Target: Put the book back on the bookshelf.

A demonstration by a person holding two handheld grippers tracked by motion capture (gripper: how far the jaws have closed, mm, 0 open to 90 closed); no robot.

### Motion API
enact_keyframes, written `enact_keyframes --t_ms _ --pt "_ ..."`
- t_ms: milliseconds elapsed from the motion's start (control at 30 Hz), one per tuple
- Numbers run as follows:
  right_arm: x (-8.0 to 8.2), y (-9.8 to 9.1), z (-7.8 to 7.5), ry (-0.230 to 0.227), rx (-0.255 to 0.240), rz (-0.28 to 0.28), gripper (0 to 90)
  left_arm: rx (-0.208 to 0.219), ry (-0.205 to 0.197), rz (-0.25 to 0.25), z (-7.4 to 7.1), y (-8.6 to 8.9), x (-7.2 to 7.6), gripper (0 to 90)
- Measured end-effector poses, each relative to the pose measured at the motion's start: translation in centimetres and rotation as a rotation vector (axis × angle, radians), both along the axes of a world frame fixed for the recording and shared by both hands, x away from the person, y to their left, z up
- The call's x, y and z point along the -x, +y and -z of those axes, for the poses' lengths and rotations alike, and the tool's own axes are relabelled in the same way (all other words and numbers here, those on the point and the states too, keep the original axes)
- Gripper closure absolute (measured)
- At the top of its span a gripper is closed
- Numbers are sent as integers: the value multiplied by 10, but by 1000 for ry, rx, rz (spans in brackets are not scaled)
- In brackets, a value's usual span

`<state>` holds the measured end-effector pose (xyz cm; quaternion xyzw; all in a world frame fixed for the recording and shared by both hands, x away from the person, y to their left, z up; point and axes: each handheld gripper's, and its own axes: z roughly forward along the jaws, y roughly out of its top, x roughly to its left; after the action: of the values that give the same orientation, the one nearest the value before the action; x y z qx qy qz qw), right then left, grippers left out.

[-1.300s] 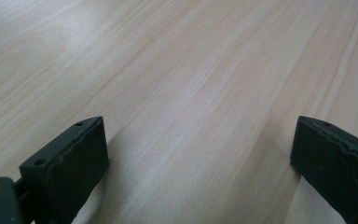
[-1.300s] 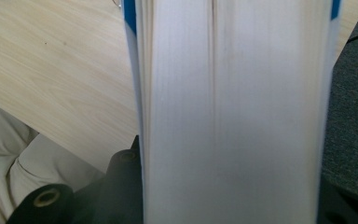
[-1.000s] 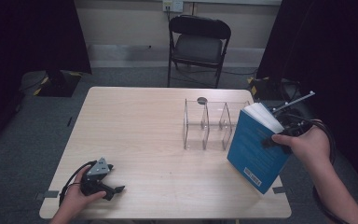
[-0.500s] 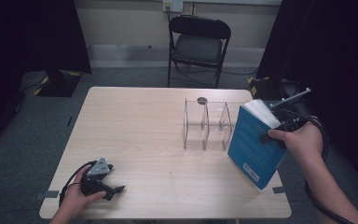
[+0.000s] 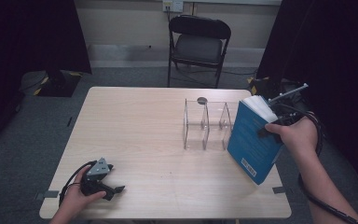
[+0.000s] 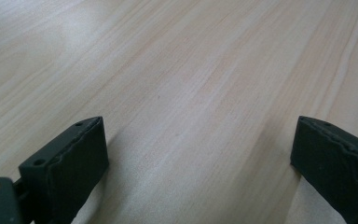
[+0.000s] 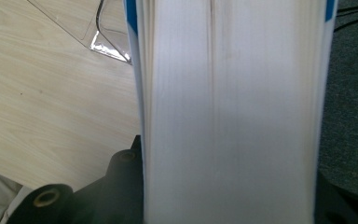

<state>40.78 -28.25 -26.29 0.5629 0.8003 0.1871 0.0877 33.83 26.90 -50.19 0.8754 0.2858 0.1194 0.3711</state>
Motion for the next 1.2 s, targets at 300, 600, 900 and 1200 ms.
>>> enact_keyframes --t_ms 300,600,900,1200 --pt "-8 4 -3 -10 6 31 616 1 3 2 0 0 0 30" --pt "-17 10 -1 -18 12 48 615 1 4 3 0 0 0 27" --pt "-24 11 -2 -26 13 78 615 -12 -2 10 0 0 -1 21" --pt "-28 11 -3 -41 13 100 615 -2 9 6 0 -1 0 19"
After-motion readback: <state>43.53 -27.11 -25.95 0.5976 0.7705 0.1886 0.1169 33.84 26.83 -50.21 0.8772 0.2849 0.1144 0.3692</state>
